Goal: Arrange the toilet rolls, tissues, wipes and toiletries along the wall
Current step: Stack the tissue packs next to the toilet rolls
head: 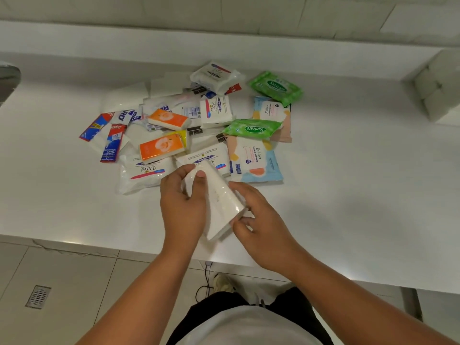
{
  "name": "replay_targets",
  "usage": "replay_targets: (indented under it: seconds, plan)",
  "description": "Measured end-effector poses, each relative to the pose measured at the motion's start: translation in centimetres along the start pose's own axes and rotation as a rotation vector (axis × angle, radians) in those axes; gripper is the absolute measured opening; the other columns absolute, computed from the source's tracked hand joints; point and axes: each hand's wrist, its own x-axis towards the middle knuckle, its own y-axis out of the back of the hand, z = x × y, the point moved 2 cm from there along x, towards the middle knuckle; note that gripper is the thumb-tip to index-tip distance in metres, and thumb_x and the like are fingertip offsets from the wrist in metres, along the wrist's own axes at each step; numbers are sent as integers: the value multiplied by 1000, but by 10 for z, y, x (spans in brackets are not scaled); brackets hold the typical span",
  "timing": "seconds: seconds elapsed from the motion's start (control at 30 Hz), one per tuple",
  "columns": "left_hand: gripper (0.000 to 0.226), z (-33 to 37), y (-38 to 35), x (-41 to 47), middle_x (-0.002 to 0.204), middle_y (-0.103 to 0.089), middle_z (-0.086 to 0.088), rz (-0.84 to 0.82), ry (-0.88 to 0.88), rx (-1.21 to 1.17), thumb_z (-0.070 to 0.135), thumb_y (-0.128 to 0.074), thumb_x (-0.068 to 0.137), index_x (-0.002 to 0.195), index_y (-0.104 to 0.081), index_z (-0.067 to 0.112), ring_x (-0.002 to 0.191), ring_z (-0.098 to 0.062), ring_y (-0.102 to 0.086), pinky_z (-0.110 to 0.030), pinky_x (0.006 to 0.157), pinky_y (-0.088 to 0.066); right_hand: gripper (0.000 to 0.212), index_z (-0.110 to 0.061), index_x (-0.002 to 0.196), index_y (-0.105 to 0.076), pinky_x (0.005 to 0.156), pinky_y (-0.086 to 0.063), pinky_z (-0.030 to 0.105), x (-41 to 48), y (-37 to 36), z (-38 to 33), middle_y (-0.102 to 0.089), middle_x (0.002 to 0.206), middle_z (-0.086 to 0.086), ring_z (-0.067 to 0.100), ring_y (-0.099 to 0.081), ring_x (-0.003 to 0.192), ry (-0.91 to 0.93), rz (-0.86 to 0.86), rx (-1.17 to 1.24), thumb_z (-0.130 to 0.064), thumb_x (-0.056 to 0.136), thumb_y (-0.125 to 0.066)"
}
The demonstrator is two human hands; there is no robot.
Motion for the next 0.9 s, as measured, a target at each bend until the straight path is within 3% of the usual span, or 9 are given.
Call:
replay_targets:
  seconds: [0.1, 0.2, 0.33, 0.43, 0.53, 0.6, 0.77, 0.9]
  plan:
    - [23, 13, -16, -1, 126, -60, 8, 35, 29, -127, 35, -63, 94, 117, -62, 35, 116, -7, -59, -40, 105, -49, 64, -36, 143, -33, 74, -51, 9, 5, 13, 1, -46, 140, -13, -4, -57, 113, -77, 145, 269, -4, 94, -59]
    - [27, 30, -37, 3, 127, -61, 6, -3, 21, -195, 26, -64, 95, 119, -59, 37, 110, -4, -62, -37, 99, -54, 57, -30, 141, -34, 74, -51, 11, 17, 42, 1, -53, 136, -8, -4, -61, 108, -51, 322, 404, -9, 95, -60]
    - [34, 51, -74, -6, 120, -66, 13, -121, -60, -189, 13, -62, 95, 125, -58, 29, 105, 2, -63, -20, 87, -54, 32, -26, 128, -47, 89, -57, 43, 32, 85, 10, -66, 122, -1, 20, -65, 111, -67, 494, 510, -15, 99, -53]
    - [36, 60, -109, -13, 119, -66, 15, -222, -92, -169, 11, -65, 94, 125, -59, 27, 111, -2, -62, -22, 88, -54, 19, -23, 115, -61, 94, -53, 53, 33, 128, 15, -70, 113, 0, 22, -66, 107, -62, 637, 466, -18, 100, -50]
    - [48, 71, -151, -26, 123, -66, 11, -275, -75, -175, 15, -70, 92, 137, -53, 20, 115, -5, -61, -18, 92, -52, 23, -21, 113, -70, 96, -54, 47, 26, 179, 16, -73, 111, -2, 18, -68, 106, -45, 667, 517, -19, 101, -50]
    - [48, 82, -181, -36, 125, -66, 8, -314, -84, -182, 17, -70, 92, 138, -54, 20, 115, -4, -61, -16, 91, -51, 24, -24, 118, -69, 98, -53, 45, 22, 212, 20, -72, 115, -5, 15, -68, 108, -19, 653, 428, -23, 99, -54]
    - [45, 113, -265, -53, 127, -64, 6, -410, -133, -151, 20, -70, 93, 135, -56, 25, 115, -8, -62, -38, 98, -54, 29, -34, 126, -63, 99, -50, 34, 11, 299, 43, -58, 124, -11, 2, -58, 111, 1, 745, 93, -31, 99, -51]
    - [49, 140, -333, -67, 131, -61, 9, -464, -176, -116, 28, -73, 89, 135, -54, 31, 114, -8, -62, -40, 96, -55, 27, -38, 122, -64, 98, -48, 28, 7, 364, 55, -63, 118, -11, 3, -60, 110, 22, 801, 66, -29, 100, -51]
